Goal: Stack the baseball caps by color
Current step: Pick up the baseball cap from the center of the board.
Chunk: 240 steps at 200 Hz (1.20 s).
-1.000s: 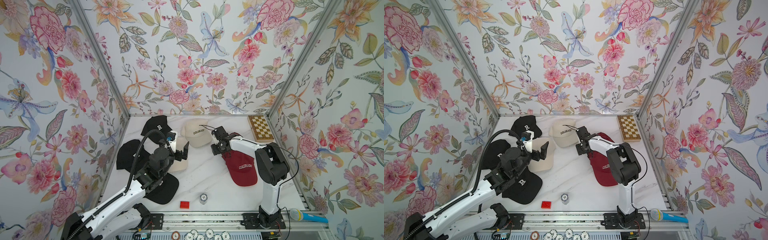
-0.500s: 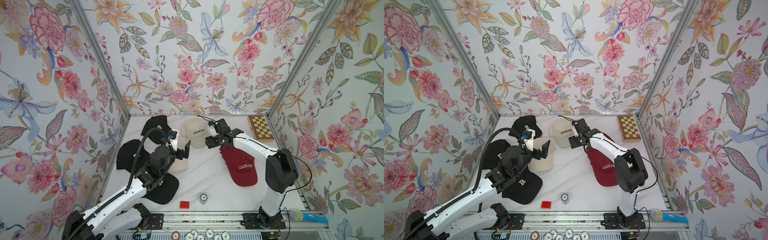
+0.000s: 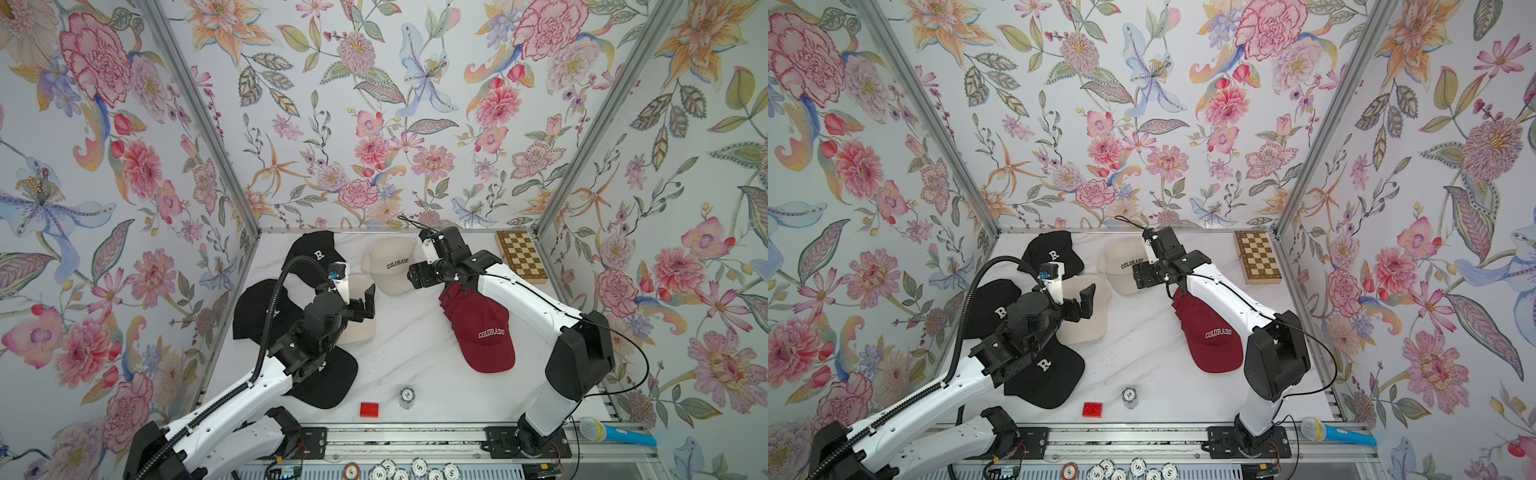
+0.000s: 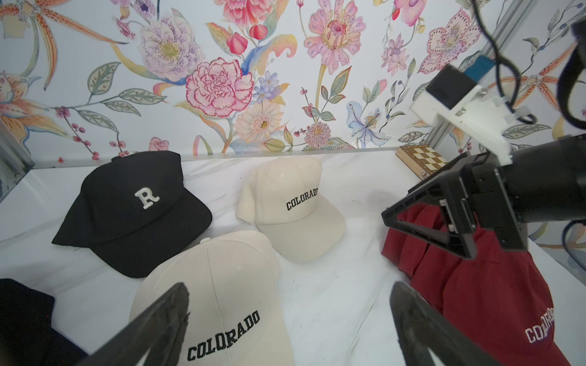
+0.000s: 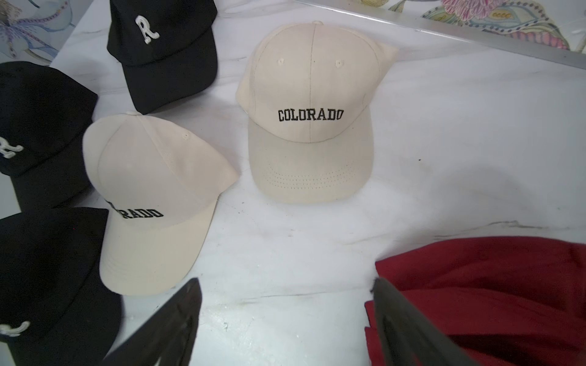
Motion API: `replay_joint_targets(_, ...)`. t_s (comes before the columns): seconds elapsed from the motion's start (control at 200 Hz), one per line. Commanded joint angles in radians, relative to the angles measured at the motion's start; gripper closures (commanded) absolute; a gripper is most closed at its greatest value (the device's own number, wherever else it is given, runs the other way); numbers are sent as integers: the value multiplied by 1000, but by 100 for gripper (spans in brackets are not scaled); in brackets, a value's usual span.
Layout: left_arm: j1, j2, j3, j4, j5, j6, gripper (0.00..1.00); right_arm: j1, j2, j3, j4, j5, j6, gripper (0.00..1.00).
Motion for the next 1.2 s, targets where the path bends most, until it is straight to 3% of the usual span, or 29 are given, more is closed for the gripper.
replay_joint_targets(0.0, 9, 48, 14, -87, -37, -72, 0, 5, -49, -26, -32, -7, 31, 4)
replay_joint_targets(0.01, 9, 54, 16, -94, -40, -73, 0, 5, -51, -28, -34, -9, 33, 0)
replay_joint_targets(0.19, 43, 175, 76, -188, -49, -129, 0, 15, -106, -55, -52, -8, 53, 1)
replay_joint_targets(0.455, 165, 299, 96, -195, 49, -226, 0, 25, -196, -113, -74, 21, 70, 1)
replay_joint_targets(1.196, 278, 559, 263, -250, 158, -142, 5, 17, -313, -168, -129, 96, 90, 1)
